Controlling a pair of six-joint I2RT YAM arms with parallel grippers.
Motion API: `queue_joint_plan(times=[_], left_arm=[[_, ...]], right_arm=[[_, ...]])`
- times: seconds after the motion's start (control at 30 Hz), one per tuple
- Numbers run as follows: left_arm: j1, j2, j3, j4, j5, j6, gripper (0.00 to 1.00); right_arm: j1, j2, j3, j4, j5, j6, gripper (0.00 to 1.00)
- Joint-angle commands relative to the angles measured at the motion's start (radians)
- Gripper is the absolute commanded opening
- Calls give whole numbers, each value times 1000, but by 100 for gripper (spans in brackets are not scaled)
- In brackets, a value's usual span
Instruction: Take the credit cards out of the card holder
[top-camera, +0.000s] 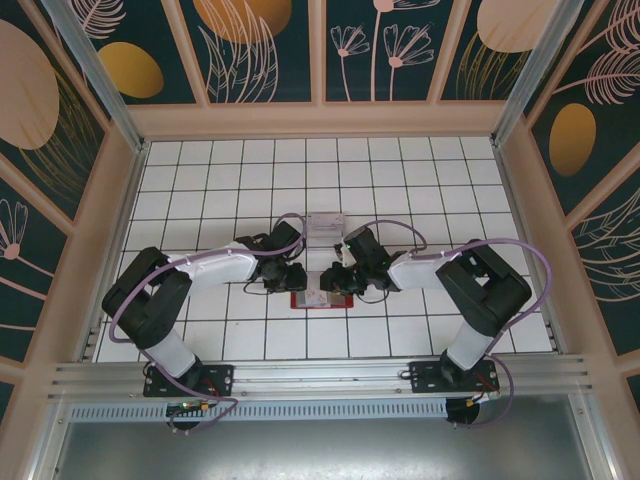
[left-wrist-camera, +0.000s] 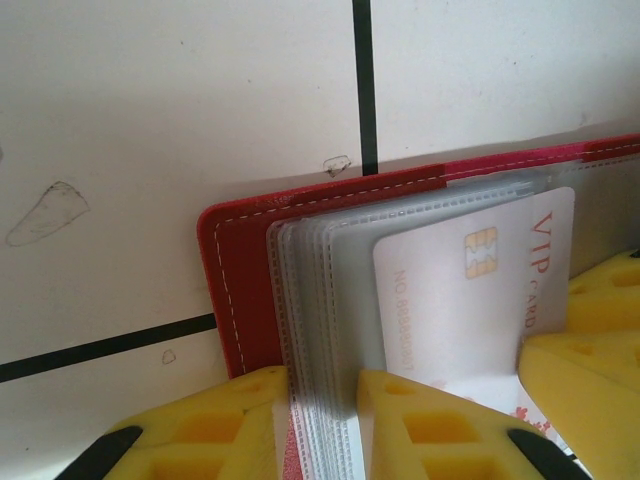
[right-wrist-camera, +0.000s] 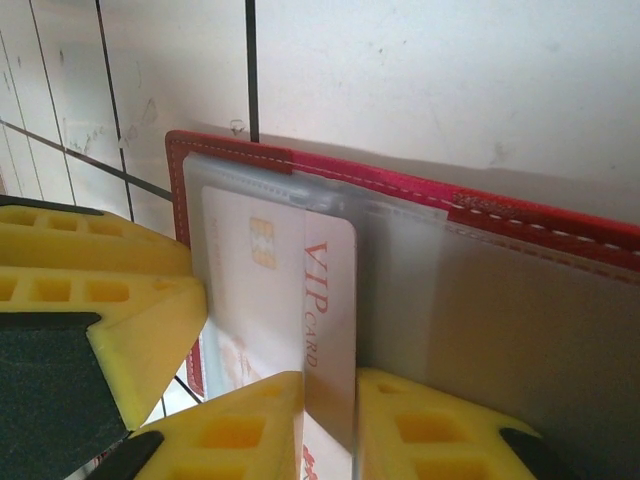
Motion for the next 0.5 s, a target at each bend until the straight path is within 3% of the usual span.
queue_joint_plan(times=[0.0,0.47], left_arm=[[-6,44,-17,-71,-55,6,26],[-6,37,-18,-85,-75,5,26]], right_arm=[[-7,17,-24,14,-5,3,18],[-36,-60,-47,-66,37,-26,7]])
